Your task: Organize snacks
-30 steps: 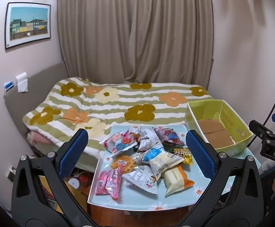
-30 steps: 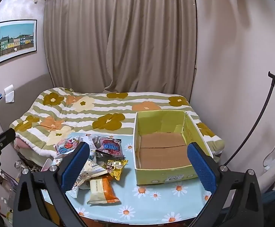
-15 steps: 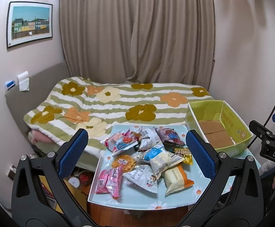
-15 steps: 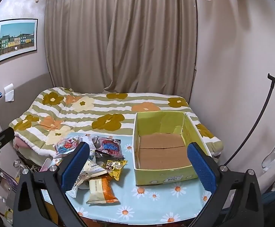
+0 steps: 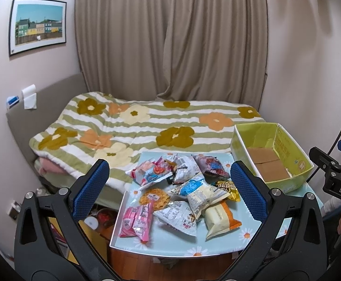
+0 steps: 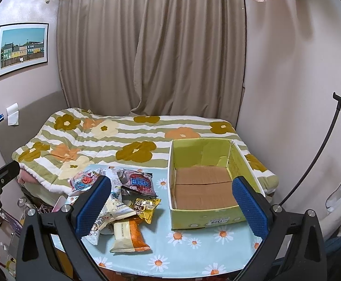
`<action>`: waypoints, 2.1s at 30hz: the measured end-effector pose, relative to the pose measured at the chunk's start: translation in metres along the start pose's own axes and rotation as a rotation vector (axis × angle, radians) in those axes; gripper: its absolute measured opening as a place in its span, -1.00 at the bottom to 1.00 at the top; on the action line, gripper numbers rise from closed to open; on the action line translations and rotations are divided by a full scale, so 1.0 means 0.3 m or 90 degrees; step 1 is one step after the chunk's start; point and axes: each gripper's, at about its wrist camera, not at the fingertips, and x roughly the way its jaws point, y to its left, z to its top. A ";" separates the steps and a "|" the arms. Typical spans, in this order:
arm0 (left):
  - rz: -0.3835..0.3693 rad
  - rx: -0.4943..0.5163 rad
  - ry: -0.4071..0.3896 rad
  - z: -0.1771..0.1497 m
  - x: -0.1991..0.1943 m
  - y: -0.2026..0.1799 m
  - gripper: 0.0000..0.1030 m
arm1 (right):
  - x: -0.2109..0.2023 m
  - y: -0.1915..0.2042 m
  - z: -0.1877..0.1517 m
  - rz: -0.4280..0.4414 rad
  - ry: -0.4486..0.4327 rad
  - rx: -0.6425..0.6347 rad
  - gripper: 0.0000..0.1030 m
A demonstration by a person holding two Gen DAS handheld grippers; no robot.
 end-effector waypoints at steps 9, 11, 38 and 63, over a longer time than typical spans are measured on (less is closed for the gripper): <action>-0.001 -0.001 0.000 0.001 0.001 -0.002 0.99 | 0.004 0.009 0.003 -0.009 0.002 0.002 0.99; -0.001 0.000 0.000 0.001 0.001 -0.001 0.99 | 0.008 0.010 0.002 -0.011 0.002 0.002 0.99; -0.008 -0.004 0.004 -0.003 0.035 0.013 0.99 | 0.021 0.013 0.005 -0.017 0.002 0.010 0.99; -0.015 -0.014 0.068 -0.083 0.104 0.041 0.99 | 0.071 0.045 -0.063 0.022 0.057 0.009 0.99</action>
